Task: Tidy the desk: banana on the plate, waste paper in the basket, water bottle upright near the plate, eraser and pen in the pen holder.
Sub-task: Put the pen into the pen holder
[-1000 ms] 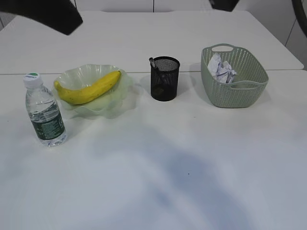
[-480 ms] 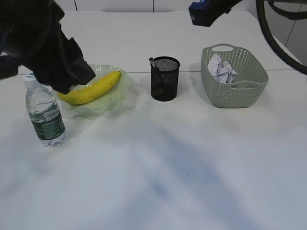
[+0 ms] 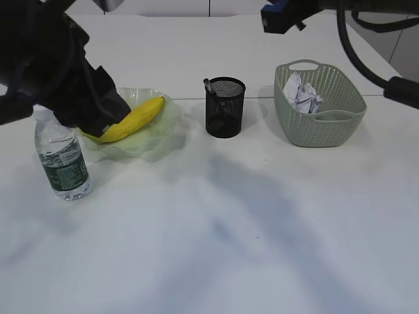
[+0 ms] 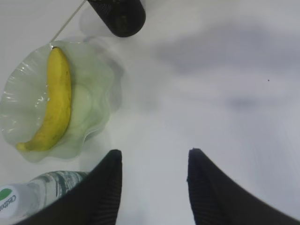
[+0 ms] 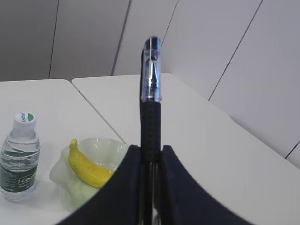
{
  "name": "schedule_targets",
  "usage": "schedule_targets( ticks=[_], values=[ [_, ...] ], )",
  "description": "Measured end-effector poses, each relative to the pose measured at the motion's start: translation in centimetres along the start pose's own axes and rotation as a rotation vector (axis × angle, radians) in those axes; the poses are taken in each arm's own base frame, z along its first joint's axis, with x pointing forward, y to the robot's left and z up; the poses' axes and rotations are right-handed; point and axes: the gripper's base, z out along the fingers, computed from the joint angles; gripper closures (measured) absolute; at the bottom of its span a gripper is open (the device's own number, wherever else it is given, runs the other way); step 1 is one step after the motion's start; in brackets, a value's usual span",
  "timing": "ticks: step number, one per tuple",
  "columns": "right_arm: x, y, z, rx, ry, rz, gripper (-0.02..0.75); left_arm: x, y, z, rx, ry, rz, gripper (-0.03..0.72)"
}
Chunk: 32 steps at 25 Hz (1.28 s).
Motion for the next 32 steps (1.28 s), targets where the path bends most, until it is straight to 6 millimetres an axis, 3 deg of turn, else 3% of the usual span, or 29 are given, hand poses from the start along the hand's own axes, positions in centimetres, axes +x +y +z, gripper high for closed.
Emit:
schedule_targets(
  ticks=[10, 24, 32],
  values=[
    [3.0, -2.1, 4.5, -0.054, 0.012, 0.081, 0.687, 0.5, 1.7, 0.2, -0.04, 0.016, -0.053, 0.364],
    [8.1, -6.8, 6.9, -0.117, -0.029, 0.202, 0.687, 0.5, 1.8, 0.3, -0.04, 0.02, -0.054, 0.366],
    [9.8, -8.0, 9.5, -0.174, -0.076, 0.205, 0.687, 0.8, 1.5, 2.4, -0.026, 0.088, -0.047, 0.369]
  ],
)
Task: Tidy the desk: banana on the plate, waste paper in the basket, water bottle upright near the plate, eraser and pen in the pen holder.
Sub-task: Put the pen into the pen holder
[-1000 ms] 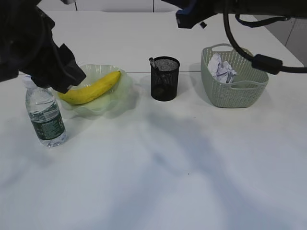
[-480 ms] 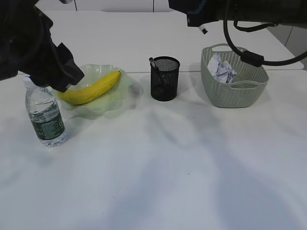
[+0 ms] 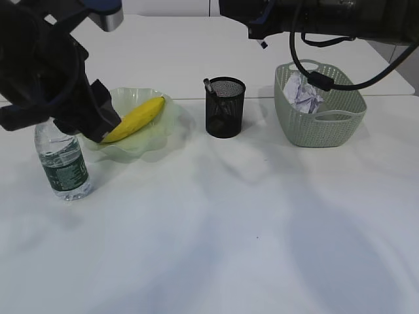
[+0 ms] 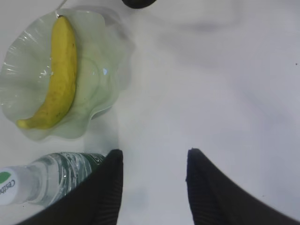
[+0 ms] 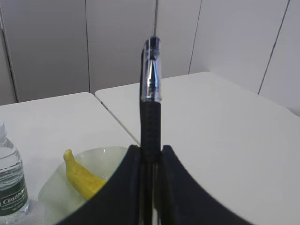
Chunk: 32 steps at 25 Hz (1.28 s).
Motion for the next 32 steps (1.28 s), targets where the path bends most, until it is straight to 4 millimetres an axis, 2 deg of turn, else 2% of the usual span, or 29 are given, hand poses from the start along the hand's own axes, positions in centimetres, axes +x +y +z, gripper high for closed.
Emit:
schedule_targets(
  ticks=[5, 18, 32],
  values=[
    [1.4, -1.2, 1.6, -0.039, -0.027, 0.0, 0.687, 0.0, -0.1, 0.7, 0.004, 0.02, 0.003, 0.371],
    [7.3, -3.6, 5.7, -0.116, -0.059, 0.006, 0.687, -0.1, 0.0, 0.7, -0.01, 0.009, 0.018, 0.386],
    [12.0, -5.4, 8.5, -0.117, -0.088, -0.027, 0.687, -0.1, 0.0, 0.7, -0.01, 0.008, 0.019, 0.39]
  ],
)
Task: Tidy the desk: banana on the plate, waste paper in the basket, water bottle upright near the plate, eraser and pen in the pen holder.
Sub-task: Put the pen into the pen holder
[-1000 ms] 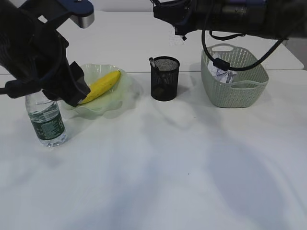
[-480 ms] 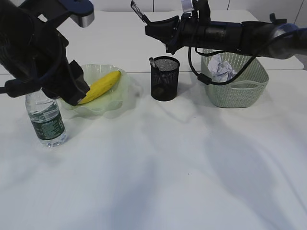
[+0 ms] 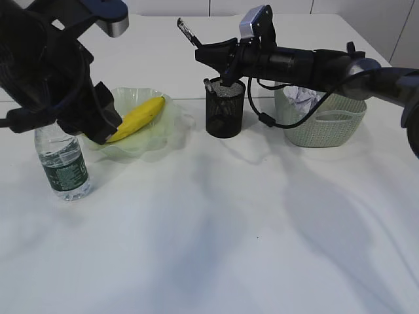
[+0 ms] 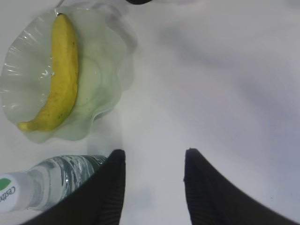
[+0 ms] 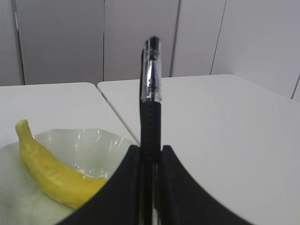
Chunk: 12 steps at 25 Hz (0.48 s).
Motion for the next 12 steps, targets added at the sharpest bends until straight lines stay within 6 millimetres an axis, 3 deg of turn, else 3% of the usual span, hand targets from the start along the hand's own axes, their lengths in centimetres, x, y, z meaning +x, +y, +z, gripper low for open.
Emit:
schedule_targets(
  ticks=[6, 12],
  values=[
    [2.5, -0.2, 0.4, 0.012, 0.02, 0.017, 0.687, 0.0, 0.0, 0.0, 0.0, -0.002, 0.0, 0.39],
    [2.5, -0.4, 0.4, 0.027, 0.027, 0.011, 0.687, 0.0, 0.0, 0.0, 0.0, -0.002, 0.0, 0.393]
  ],
)
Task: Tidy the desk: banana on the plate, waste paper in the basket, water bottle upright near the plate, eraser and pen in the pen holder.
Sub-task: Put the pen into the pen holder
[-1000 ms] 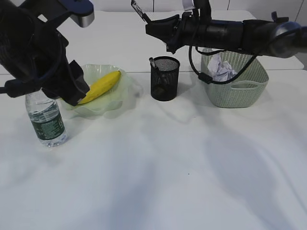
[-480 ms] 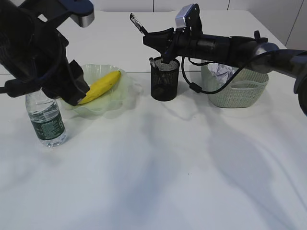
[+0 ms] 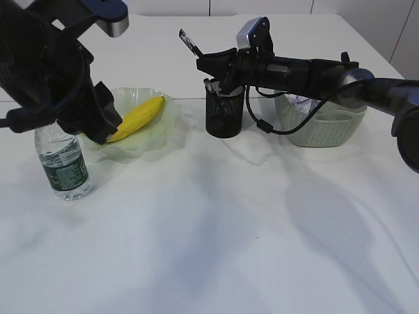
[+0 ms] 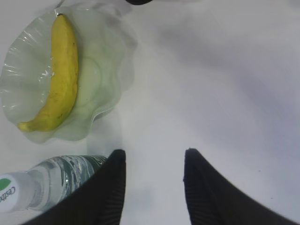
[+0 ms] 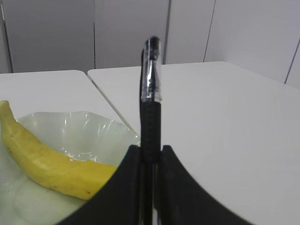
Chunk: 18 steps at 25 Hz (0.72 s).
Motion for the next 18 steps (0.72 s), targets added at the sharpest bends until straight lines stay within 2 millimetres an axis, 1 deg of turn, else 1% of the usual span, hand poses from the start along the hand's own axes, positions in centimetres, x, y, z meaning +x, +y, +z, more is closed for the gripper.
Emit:
schedule_targets(
  ticks=[18],
  values=[
    [0.18, -0.32, -0.01, 0.035, 0.021, 0.008, 0.687, 0.0, 0.0, 0.0, 0.0, 0.0, 0.0, 0.4]
  ],
)
